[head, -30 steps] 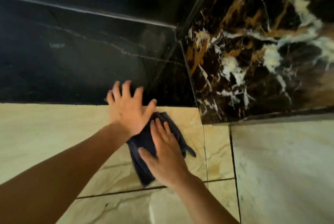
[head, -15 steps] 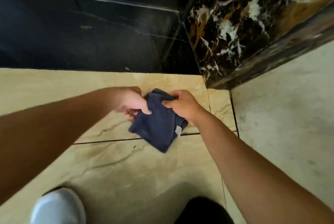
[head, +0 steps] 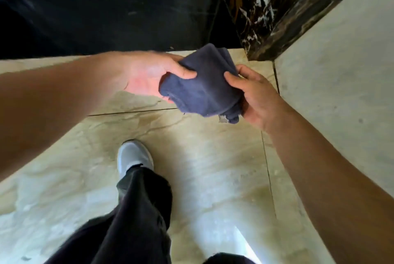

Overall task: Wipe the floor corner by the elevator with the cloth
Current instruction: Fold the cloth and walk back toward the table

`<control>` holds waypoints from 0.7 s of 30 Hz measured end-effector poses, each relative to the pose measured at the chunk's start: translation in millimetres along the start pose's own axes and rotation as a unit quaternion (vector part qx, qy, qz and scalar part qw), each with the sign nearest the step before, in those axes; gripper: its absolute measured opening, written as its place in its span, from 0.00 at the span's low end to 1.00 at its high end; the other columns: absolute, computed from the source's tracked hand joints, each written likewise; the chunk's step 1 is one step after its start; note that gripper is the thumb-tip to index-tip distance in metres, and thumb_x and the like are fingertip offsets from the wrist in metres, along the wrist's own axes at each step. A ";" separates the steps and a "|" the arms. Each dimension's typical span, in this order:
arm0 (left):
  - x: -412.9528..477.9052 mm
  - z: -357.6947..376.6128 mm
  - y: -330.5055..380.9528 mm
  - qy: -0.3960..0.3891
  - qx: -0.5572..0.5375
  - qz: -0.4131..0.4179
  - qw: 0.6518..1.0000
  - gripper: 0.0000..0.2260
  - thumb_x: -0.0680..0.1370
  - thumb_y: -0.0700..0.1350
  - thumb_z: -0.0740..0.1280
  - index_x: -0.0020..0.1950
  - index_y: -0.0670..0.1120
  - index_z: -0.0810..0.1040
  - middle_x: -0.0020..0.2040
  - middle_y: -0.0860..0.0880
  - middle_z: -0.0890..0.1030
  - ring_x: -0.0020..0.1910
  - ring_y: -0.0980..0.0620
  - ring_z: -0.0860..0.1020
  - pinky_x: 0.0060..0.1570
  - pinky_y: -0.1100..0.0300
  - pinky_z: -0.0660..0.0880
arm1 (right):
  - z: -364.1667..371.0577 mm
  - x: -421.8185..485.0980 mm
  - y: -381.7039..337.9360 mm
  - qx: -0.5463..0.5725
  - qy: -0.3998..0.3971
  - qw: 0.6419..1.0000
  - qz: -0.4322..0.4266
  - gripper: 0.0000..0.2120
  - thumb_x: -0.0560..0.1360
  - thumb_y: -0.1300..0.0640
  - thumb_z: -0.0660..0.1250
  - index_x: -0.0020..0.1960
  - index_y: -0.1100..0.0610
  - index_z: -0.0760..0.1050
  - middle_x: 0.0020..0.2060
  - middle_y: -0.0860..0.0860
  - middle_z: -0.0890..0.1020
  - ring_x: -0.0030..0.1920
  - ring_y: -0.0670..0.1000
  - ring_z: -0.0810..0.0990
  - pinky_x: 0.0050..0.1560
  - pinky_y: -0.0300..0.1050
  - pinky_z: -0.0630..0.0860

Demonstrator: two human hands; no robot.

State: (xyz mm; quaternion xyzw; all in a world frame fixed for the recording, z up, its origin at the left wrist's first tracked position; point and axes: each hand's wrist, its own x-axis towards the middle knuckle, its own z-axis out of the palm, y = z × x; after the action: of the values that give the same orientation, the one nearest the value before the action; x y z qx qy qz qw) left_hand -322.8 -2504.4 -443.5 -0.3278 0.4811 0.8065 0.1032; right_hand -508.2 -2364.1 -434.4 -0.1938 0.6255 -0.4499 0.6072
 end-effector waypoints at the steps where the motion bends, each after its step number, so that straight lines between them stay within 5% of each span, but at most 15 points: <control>1: -23.6 15.5 4.7 0.003 0.003 -0.004 1.000 0.17 0.76 0.42 0.67 0.65 0.45 0.80 0.60 0.43 0.84 0.56 0.44 0.84 0.54 0.51 0.79 | 2.7 -25.2 -13.1 -0.006 -0.017 1.000 0.004 0.03 0.79 0.60 0.65 0.51 0.59 0.72 0.36 0.57 0.77 0.26 0.54 0.76 0.26 0.42 0.69; 4: -113.4 71.5 35.4 0.028 0.012 -0.024 0.999 0.18 0.73 0.37 0.69 0.62 0.43 0.81 0.57 0.43 0.85 0.57 0.44 0.83 0.56 0.50 0.78 | 15.7 -114.9 -64.0 -0.022 -0.066 0.998 0.009 0.06 0.73 0.61 0.70 0.45 0.56 0.73 0.40 0.54 0.76 0.43 0.54 0.75 0.38 0.47 0.67; 7: -222.1 139.0 84.8 0.016 0.010 -0.047 0.999 0.16 0.71 0.35 0.70 0.54 0.50 0.86 0.54 0.47 0.87 0.54 0.48 0.85 0.48 0.58 0.81 | 39.2 -221.5 -129.2 -0.024 -0.095 0.995 0.027 0.09 0.73 0.64 0.70 0.41 0.54 0.72 0.39 0.52 0.75 0.45 0.53 0.72 0.40 0.47 0.66; 10: -337.3 221.0 135.5 0.020 -0.022 -0.041 0.999 0.17 0.70 0.33 0.70 0.54 0.48 0.85 0.53 0.45 0.86 0.53 0.48 0.84 0.46 0.59 0.80 | 62.7 -350.2 -196.4 -0.019 -0.111 0.993 0.048 0.05 0.76 0.67 0.67 0.51 0.64 0.73 0.46 0.58 0.77 0.50 0.56 0.74 0.47 0.49 0.69; 13: -448.5 303.4 174.3 0.018 -0.055 -0.006 0.998 0.17 0.71 0.33 0.69 0.57 0.46 0.85 0.54 0.45 0.86 0.53 0.49 0.84 0.45 0.59 0.80 | 80.5 -473.6 -252.5 -0.012 -0.151 0.986 0.067 0.20 0.75 0.68 0.67 0.67 0.66 0.72 0.59 0.59 0.80 0.63 0.60 0.77 0.65 0.56 0.69; 17: -554.7 394.2 210.7 0.023 -0.095 0.039 0.994 0.17 0.70 0.36 0.69 0.58 0.47 0.86 0.57 0.45 0.86 0.54 0.48 0.85 0.49 0.57 0.81 | 107.0 -619.1 -303.7 0.060 -0.178 0.982 0.023 0.21 0.74 0.66 0.66 0.67 0.60 0.75 0.57 0.54 0.84 0.60 0.54 0.81 0.60 0.47 0.76; 21: -617.3 440.4 227.5 0.050 -0.126 0.100 0.986 0.12 0.69 0.44 0.70 0.51 0.48 0.88 0.51 0.47 0.88 0.49 0.49 0.86 0.45 0.57 0.82 | 139.7 -715.6 -320.7 0.144 -0.117 0.982 -0.039 0.20 0.76 0.63 0.65 0.68 0.59 0.75 0.58 0.59 0.82 0.58 0.61 0.80 0.62 0.59 0.76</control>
State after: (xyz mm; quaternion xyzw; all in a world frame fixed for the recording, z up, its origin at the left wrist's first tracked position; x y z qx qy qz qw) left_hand -150.1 -2158.3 247.2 -0.3280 0.4108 0.8495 -0.0444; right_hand -341.0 -2012.2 260.3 -0.1798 0.4705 -0.5329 0.6800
